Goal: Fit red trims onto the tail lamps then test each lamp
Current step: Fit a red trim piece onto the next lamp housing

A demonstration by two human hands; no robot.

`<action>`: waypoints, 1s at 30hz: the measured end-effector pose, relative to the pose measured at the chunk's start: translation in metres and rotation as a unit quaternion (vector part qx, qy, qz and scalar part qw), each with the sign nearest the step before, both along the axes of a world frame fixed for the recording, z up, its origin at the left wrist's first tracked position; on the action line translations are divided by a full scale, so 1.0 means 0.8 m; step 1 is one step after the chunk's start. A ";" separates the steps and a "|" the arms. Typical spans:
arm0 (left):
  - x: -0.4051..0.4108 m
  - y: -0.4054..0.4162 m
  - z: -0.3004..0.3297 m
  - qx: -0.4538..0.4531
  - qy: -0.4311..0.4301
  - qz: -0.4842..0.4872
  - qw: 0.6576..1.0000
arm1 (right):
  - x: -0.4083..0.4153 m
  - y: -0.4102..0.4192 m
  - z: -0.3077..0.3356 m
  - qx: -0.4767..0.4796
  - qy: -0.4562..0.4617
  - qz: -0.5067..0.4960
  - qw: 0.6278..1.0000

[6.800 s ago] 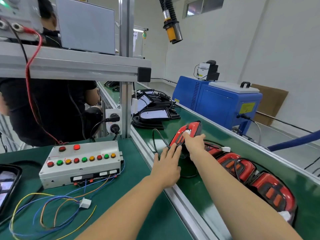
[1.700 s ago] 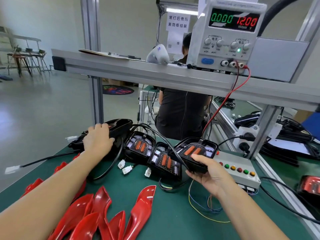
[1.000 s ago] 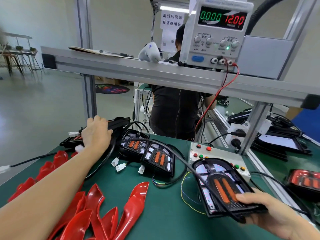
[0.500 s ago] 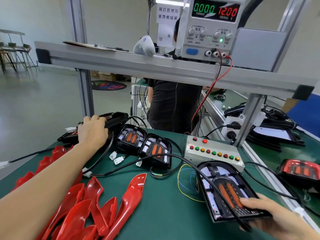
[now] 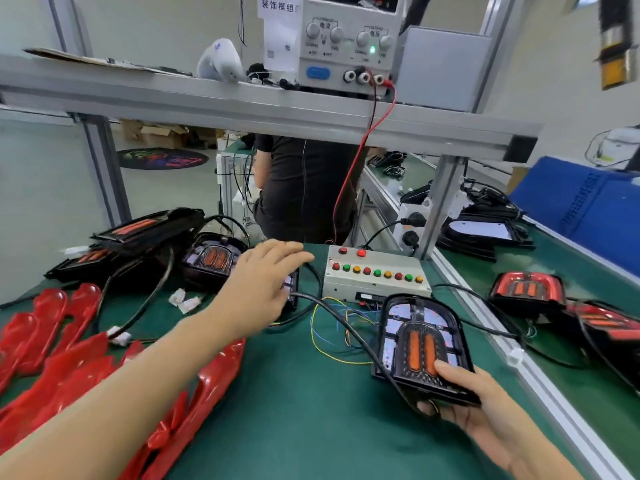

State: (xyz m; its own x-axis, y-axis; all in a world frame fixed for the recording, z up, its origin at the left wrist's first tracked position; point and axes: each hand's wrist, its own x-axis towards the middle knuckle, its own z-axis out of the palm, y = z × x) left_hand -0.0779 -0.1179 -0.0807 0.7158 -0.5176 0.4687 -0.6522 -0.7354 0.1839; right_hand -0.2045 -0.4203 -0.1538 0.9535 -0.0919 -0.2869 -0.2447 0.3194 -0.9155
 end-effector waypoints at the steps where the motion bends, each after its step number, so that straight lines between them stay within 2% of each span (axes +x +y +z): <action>1: -0.008 -0.016 -0.005 0.027 -0.006 -0.030 0.999 | -0.002 -0.001 -0.001 0.004 0.002 -0.012 1.000; 6: -0.034 -0.067 -0.042 0.162 -0.012 -0.133 0.978 | -0.008 -0.008 -0.001 -0.029 0.009 -0.044 0.999; 10: -0.030 -0.070 -0.070 0.275 0.003 -0.134 0.952 | -0.012 -0.011 0.006 -0.082 0.003 -0.029 0.996; 16: -0.022 -0.062 -0.084 0.327 -0.026 -0.124 0.937 | -0.014 -0.012 0.017 -0.098 0.014 0.026 0.995; 19: -0.027 -0.060 -0.087 0.305 -0.017 -0.147 0.941 | -0.009 -0.013 0.016 -0.138 0.026 0.026 0.990; 25: -0.044 -0.051 -0.089 0.208 0.038 -0.151 0.966 | -0.004 -0.015 0.020 -0.285 0.043 0.026 0.957; 28: -0.059 -0.045 -0.080 0.130 -0.027 -0.187 0.973 | 0.002 -0.017 0.022 -0.341 0.021 0.015 0.940; 30: -0.064 -0.042 -0.077 0.116 -0.049 -0.176 0.976 | 0.006 -0.016 0.027 -0.386 0.014 0.015 0.922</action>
State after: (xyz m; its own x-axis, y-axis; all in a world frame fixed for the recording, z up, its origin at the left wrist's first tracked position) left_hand -0.1288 -0.1512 -0.1424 0.4320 -0.8241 0.3663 -0.8781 -0.4769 -0.0374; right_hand -0.1998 -0.4332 -0.1320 0.9519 -0.2535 -0.1720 -0.2706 -0.4324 -0.8601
